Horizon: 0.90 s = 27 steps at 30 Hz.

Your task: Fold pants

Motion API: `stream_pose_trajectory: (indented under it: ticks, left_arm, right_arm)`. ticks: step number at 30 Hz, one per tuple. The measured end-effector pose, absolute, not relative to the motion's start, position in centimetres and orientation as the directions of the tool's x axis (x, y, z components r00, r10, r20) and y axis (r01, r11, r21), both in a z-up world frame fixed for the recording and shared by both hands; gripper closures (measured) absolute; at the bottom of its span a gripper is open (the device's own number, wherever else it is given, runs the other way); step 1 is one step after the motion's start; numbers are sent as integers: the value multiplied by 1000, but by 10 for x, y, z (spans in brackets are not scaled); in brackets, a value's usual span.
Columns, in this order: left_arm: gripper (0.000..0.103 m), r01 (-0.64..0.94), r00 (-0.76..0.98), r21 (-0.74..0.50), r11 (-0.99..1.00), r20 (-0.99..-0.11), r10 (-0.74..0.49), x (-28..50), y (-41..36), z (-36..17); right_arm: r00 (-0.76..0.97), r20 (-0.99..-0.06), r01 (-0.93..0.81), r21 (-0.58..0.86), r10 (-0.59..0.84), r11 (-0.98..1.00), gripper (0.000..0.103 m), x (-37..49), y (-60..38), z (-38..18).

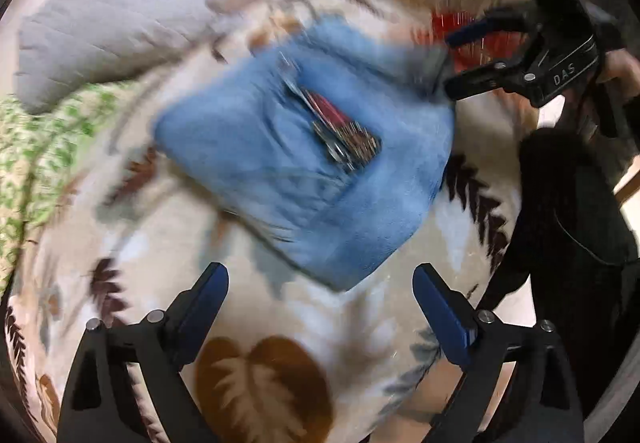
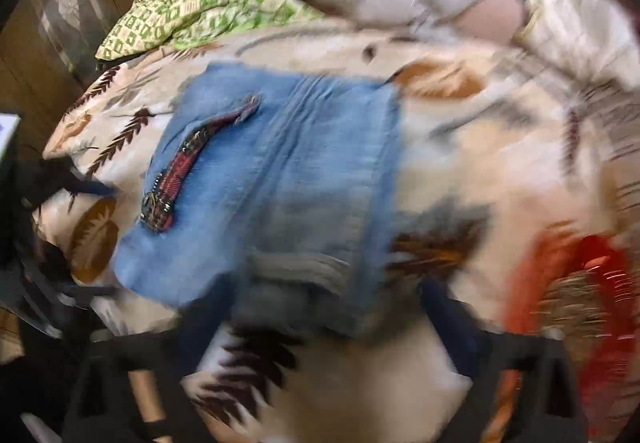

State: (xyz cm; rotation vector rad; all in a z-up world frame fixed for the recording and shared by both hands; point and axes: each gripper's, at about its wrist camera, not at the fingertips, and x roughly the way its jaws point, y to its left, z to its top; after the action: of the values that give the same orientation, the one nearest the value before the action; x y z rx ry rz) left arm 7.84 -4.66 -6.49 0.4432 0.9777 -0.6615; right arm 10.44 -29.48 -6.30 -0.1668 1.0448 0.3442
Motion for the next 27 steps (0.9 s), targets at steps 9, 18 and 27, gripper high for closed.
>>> stream_pose_trajectory:
  ticks: [9,18,27]
  left_arm:
    - [0,196,276,-550,812,-764,-583,165,12,-79]
    - [0,105,175,-605,789,-770,-614,183,-14,-130]
    - [28,113,156,-667,737,-721,-676,191,-24,-138]
  right_arm:
    - [321,-790,-130,509,522,851,3,158,-342,-73]
    - [193,-699,-7,701,688,713,4,175,-351,-134]
    - [142,-667,-90,727,732,680,22,180,-328,-136]
